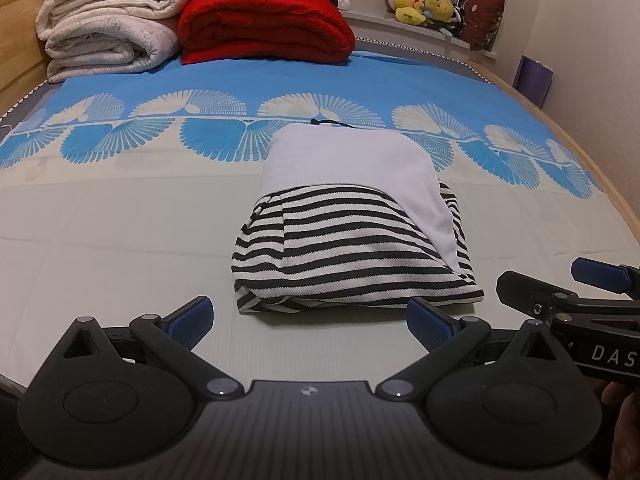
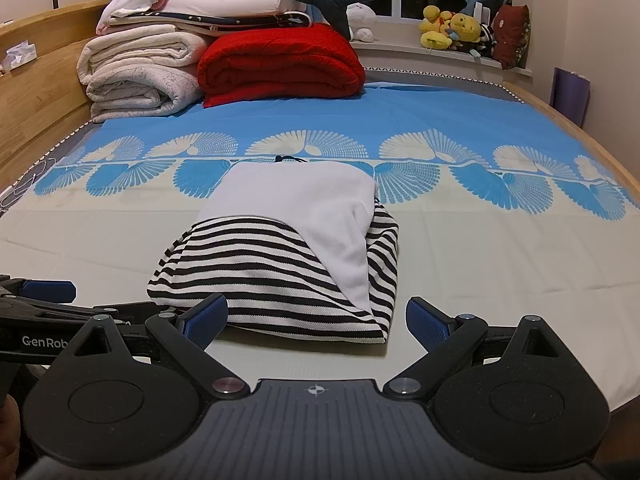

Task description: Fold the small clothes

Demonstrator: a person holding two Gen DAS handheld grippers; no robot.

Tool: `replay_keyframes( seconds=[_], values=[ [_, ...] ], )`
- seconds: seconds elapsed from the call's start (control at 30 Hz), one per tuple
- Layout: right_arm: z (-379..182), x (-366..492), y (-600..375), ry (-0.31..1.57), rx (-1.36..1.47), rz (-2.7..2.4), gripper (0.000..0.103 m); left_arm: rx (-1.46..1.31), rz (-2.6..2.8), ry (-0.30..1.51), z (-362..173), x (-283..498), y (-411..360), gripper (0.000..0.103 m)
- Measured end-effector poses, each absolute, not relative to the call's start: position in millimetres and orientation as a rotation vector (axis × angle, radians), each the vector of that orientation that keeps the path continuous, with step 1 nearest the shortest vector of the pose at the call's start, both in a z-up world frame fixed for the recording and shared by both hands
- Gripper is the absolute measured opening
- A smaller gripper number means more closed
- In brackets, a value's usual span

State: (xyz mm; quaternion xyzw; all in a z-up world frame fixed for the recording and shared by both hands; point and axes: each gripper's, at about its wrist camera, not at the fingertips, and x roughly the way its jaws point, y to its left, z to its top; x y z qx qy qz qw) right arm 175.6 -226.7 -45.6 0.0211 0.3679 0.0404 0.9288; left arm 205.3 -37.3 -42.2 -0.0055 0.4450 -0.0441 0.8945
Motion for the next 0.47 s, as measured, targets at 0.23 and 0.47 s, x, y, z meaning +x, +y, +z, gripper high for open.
replay_keyframes(
  seconds=[0.23,0.47],
  values=[
    [-45.3,175.6,-226.9,0.754,0.044,0.083,0.096,-0.012,-0.093,0.922,-42.3,205.3,-37.1,0.103],
    [-45.1,175.6,-227.2,0.755,0.044,0.083,0.096,-0.012,-0.093,0.923,-42.2,205.3,-36.8,0.103]
  ],
)
